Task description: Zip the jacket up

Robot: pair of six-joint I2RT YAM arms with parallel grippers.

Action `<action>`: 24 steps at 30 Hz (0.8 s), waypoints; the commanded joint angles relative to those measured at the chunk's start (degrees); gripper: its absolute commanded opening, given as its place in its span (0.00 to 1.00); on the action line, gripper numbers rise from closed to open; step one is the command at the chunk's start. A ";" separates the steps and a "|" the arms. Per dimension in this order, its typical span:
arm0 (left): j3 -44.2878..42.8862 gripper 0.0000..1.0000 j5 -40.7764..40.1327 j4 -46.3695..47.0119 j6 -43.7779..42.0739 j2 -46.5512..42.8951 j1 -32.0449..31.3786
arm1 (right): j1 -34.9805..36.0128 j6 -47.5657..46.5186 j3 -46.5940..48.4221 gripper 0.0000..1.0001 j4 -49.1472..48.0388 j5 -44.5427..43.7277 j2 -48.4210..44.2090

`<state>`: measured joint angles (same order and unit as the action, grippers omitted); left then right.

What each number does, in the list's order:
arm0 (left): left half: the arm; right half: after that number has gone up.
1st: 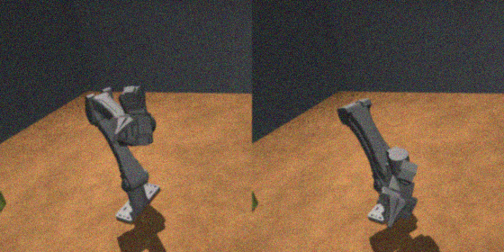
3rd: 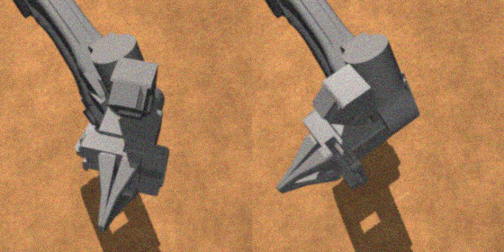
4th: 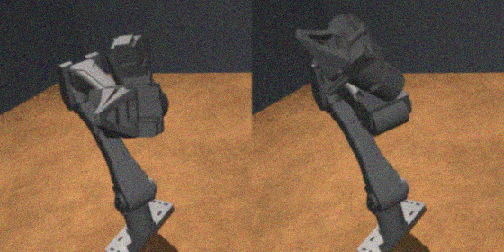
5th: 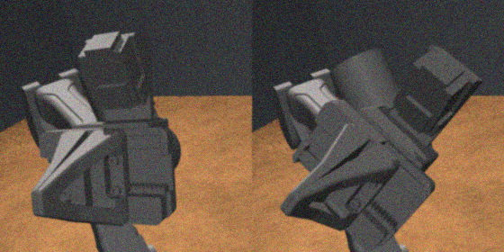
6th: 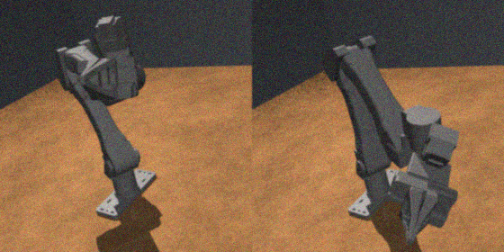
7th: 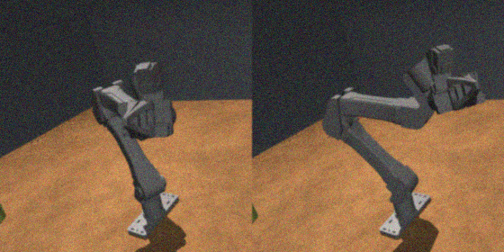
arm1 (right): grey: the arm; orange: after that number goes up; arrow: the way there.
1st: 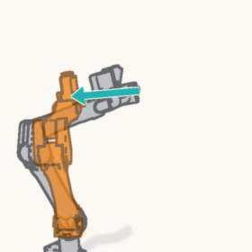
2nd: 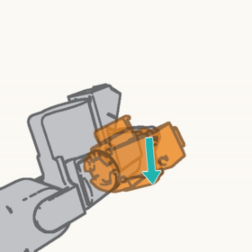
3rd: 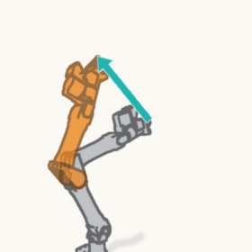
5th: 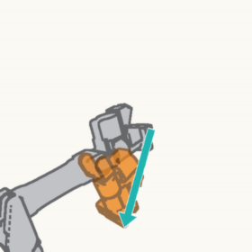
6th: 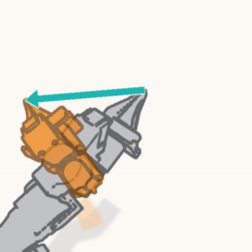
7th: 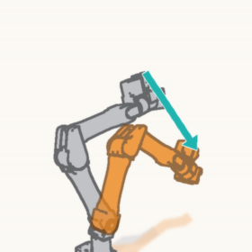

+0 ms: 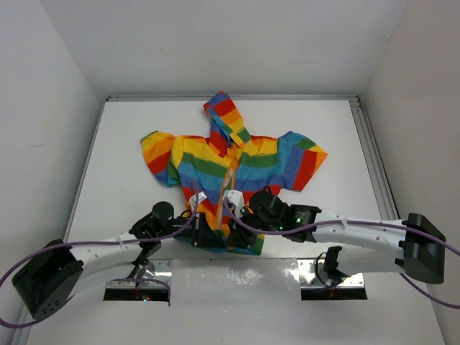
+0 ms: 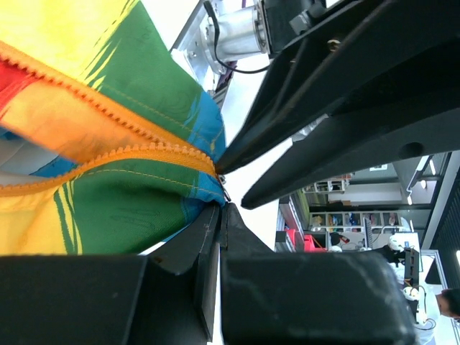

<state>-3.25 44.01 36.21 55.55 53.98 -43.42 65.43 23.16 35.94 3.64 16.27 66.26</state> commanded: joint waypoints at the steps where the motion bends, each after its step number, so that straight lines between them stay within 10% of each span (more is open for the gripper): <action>1: 1.49 0.00 1.69 3.34 -0.88 -1.15 -0.26 | -0.13 -0.22 2.03 0.25 -1.97 -0.98 0.80; 14: 1.75 0.00 1.61 3.52 -0.53 -2.12 -0.26 | -0.04 -0.39 1.32 0.26 -2.67 -0.89 0.98; 24: 2.02 0.00 1.78 3.26 0.00 -4.05 -0.26 | -0.13 -0.04 0.71 0.10 -5.04 -1.95 1.24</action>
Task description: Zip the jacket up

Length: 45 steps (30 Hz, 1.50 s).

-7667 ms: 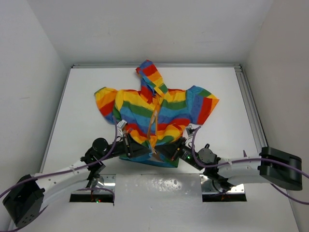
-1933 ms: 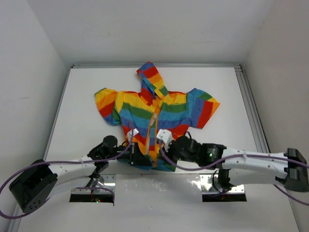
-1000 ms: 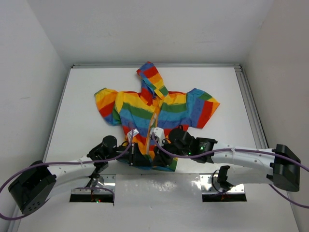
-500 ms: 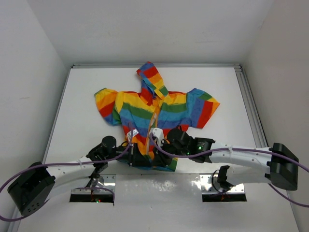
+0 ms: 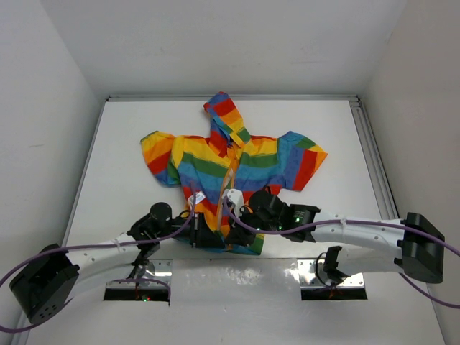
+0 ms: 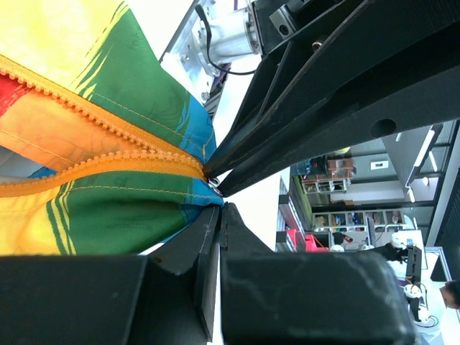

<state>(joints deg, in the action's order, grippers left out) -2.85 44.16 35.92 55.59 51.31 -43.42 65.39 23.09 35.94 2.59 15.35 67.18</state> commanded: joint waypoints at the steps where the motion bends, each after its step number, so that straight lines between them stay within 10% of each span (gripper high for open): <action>1: 1.71 0.00 1.54 3.54 -0.05 -1.30 -0.26 | 0.00 0.02 0.62 0.10 -4.17 -0.85 0.50; 33: 2.85 0.00 1.89 2.84 0.66 -2.35 -0.26 | -0.08 10.04 -4.65 0.00 -11.57 -12.28 -6.26; 40: 4.87 0.00 2.16 5.12 1.27 -1.48 -0.26 | -0.08 21.28 -9.48 0.44 -11.28 -11.94 -12.77; 45: 5.57 0.00 2.51 5.39 1.54 -1.82 -0.35 | -3.58 24.37 -9.92 0.41 -10.31 -10.19 -13.03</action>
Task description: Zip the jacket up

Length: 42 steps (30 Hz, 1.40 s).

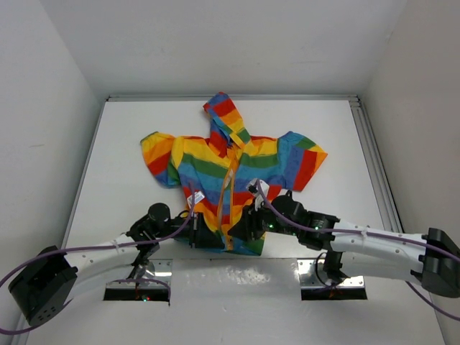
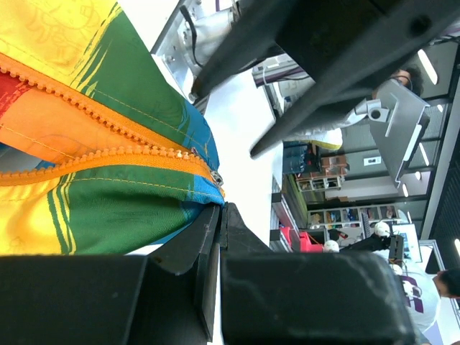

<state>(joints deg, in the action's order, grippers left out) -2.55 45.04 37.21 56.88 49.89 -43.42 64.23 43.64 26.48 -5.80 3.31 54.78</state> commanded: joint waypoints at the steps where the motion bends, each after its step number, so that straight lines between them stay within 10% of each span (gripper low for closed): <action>1: 5.44 0.00 1.63 4.10 0.33 -0.32 -0.35 | -3.31 4.00 -1.07 0.42 -2.80 3.61 -0.64; 11: 7.47 0.00 2.60 7.35 1.65 0.21 -0.35 | -9.21 4.27 -3.63 0.57 -15.03 22.79 5.33; 42: 6.50 0.00 2.42 7.17 0.95 1.35 -0.35 | -9.03 4.09 -4.16 0.41 -14.94 28.50 5.16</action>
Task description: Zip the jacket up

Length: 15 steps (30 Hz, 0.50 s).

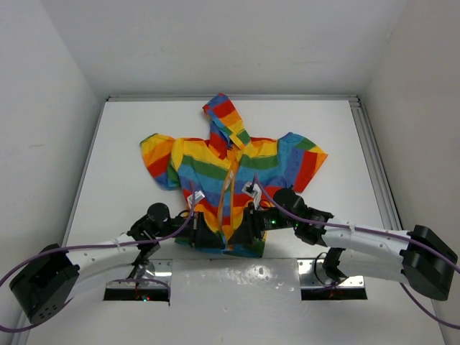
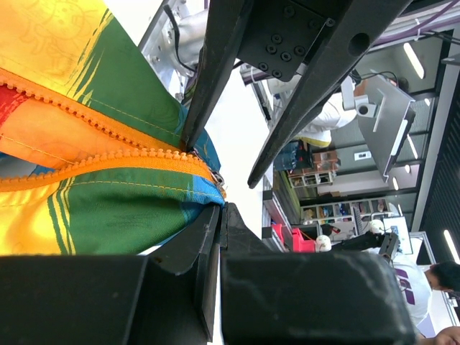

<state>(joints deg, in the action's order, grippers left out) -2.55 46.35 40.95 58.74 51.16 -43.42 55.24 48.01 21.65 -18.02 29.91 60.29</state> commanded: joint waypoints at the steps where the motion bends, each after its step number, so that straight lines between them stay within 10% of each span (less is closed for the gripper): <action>1: 6.50 0.00 1.11 3.35 -0.91 0.17 -0.35 | -0.05 -0.11 0.67 0.40 -2.72 1.91 -0.35; 15: 6.59 0.00 1.20 3.43 -1.00 0.00 -0.35 | -0.05 -0.28 0.41 0.34 -2.28 1.56 -2.37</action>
<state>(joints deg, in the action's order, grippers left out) -2.55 47.20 40.95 58.74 51.29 -43.42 55.24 48.01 21.65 -17.96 30.22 59.75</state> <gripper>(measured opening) 0.008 0.339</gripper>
